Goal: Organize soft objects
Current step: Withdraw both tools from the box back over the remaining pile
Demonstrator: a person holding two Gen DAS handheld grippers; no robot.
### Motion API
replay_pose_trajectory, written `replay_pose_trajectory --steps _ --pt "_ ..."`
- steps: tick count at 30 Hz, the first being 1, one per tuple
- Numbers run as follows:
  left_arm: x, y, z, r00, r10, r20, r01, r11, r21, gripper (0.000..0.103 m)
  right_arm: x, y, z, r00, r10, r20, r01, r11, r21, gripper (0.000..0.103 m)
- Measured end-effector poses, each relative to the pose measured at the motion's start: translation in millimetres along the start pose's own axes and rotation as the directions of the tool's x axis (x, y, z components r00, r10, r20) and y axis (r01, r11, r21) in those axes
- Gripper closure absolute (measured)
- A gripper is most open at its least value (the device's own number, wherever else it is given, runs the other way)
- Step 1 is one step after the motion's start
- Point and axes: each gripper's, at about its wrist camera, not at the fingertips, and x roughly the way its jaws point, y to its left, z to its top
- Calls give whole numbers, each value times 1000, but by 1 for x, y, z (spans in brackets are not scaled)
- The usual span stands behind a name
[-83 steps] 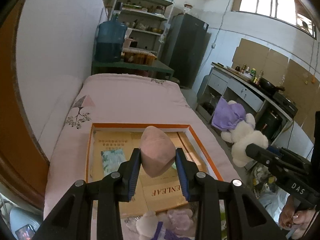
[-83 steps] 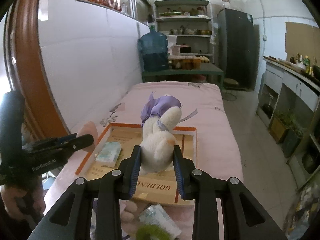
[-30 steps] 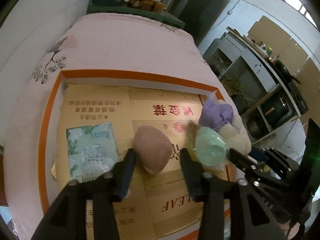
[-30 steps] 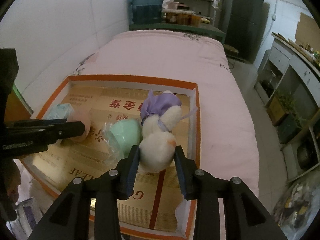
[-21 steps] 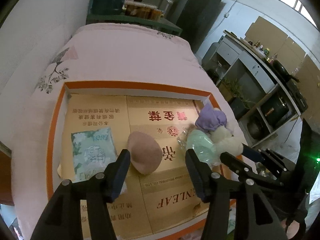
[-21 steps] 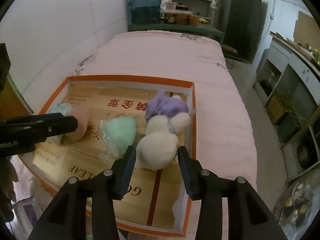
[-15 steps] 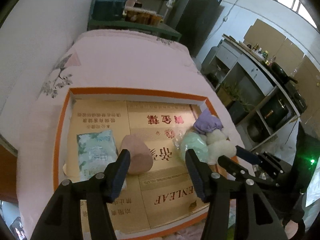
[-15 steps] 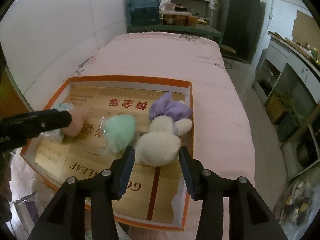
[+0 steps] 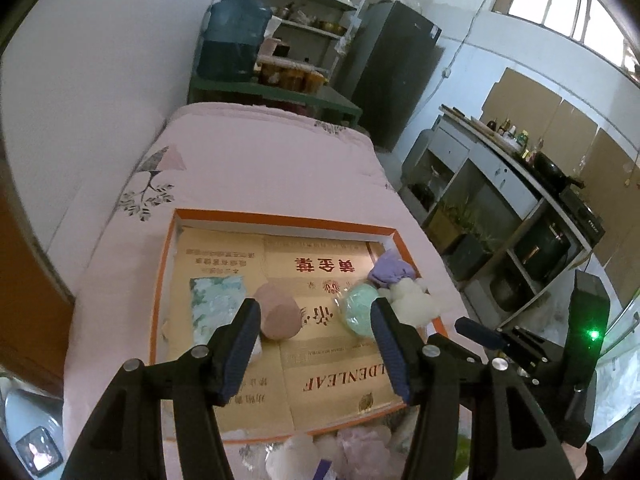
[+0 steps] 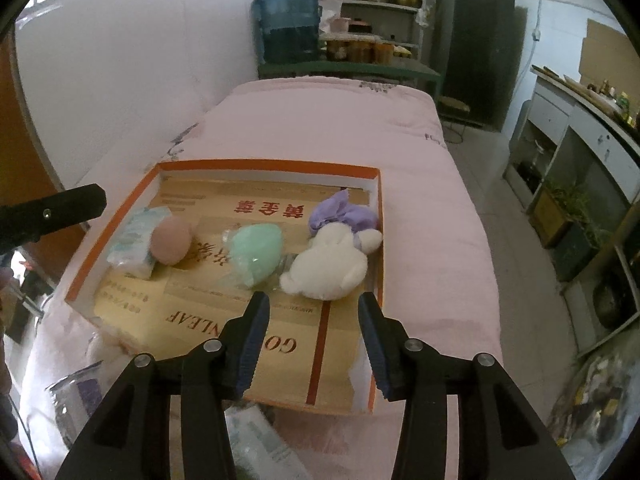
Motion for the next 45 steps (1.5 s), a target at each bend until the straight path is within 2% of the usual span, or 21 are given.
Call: replay_pose_trajectory --steps 7,21,45 --pt "-28 2 -14 1000 -3 29 3 1000 -12 46 -26 9 -8 999 19 34 -19 1000 -2 55" --pt "-86 -7 -55 993 10 116 -13 999 30 46 -87 31 -34 992 64 110 -66 998 7 55" --pt "-132 -15 -109 985 27 168 -40 997 71 46 -146 62 -83 983 114 142 -112 993 -23 55"
